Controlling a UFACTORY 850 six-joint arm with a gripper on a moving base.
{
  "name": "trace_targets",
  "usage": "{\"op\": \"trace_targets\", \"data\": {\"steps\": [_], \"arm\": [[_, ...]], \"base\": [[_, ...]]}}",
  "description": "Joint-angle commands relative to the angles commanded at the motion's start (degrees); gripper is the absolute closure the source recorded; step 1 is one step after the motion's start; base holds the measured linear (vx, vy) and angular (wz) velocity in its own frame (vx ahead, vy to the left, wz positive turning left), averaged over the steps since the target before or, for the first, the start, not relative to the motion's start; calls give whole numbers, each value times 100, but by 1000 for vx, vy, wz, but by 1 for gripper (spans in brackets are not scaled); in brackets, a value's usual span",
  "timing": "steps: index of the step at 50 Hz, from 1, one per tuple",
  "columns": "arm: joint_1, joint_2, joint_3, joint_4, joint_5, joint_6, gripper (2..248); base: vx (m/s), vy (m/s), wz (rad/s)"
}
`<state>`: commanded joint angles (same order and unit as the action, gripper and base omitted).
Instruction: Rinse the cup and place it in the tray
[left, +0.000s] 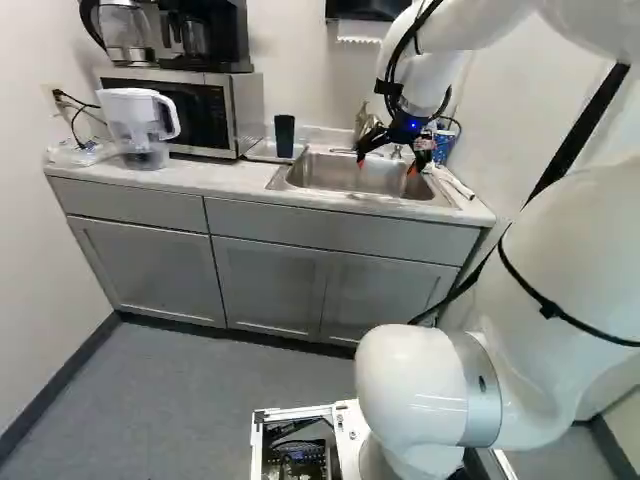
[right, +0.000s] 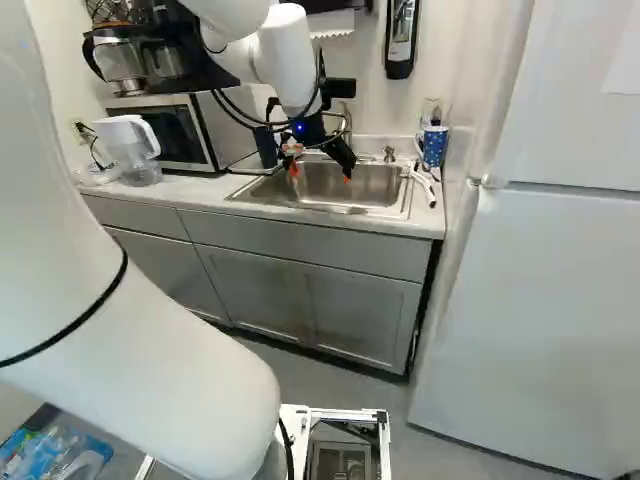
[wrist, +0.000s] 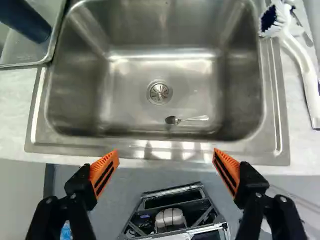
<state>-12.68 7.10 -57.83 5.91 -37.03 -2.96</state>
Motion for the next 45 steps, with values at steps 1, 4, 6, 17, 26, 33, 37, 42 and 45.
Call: {"op": "trace_targets", "data": {"steps": [1,4,6,17,26,33,37,42,45], "arm": [[0,0,0,0,0,0,3],[0,0,0,0,0,0,3],[0,0,0,0,0,0,3],[0,0,0,0,0,0,3],[0,0,0,0,0,0,3],[0,0,0,0,0,0,3],[0,0,0,0,0,0,3],[0,0,0,0,0,0,3],[0,0,0,0,0,0,3]], "base": [[-179,17,-259],[-169,9,-250],[-159,6,-234],[-168,8,-247],[-174,15,-217],[-172,13,-203],[-171,14,-189],[-165,16,-174],[-181,22,-151]]}}
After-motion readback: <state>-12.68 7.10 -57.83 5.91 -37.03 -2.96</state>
